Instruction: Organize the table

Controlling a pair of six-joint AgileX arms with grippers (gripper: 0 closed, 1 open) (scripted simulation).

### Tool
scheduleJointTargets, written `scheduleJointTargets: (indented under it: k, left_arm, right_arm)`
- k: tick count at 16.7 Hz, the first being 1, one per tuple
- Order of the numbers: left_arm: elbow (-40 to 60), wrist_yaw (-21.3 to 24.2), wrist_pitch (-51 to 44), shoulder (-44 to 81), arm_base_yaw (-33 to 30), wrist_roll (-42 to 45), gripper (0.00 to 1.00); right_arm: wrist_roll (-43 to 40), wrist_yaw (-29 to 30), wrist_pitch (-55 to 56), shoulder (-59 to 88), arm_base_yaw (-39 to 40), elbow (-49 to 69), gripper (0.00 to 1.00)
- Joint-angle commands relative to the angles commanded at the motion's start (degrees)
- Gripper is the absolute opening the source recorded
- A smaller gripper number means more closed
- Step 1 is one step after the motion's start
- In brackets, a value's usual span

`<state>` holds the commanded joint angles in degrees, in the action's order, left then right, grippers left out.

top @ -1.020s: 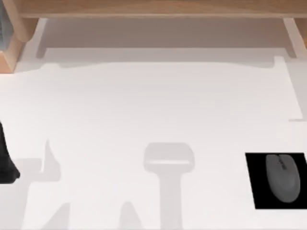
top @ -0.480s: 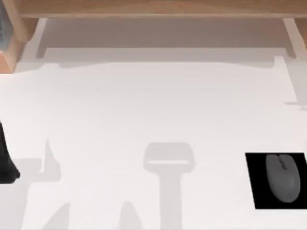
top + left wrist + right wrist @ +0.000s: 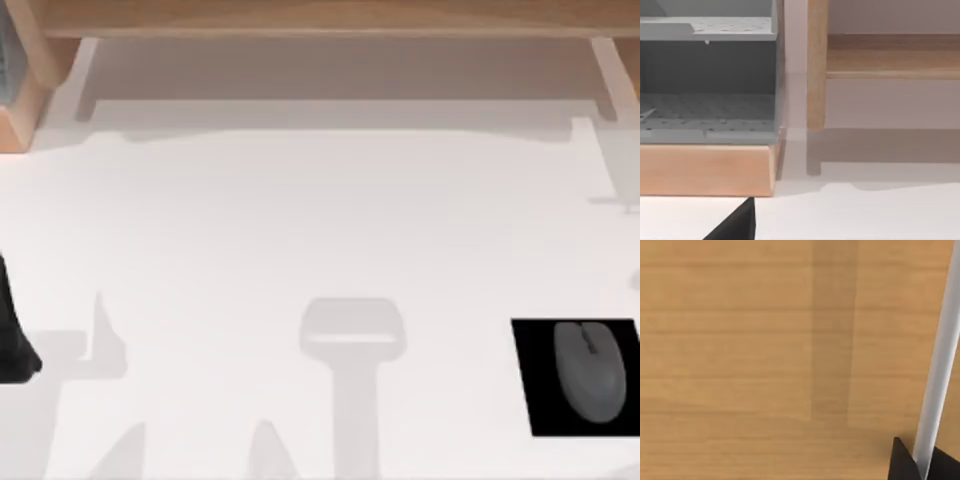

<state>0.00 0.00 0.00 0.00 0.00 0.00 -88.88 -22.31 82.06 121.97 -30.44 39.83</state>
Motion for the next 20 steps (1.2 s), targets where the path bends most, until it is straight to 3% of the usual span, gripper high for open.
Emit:
scheduleJointTargets:
  k: [9,20]
  left_arm:
    - [0.0,0.0,0.0,0.0,0.0,0.0,1.00]
    - [0.0,0.0,0.0,0.0,0.0,0.0,1.00]
  right_arm:
    - [-0.1,4.3,-7.8,5.6,4.2,13.2,0.00]
    - [-0.1,6.2,-12.4,9.0,5.6,21.3,0.00]
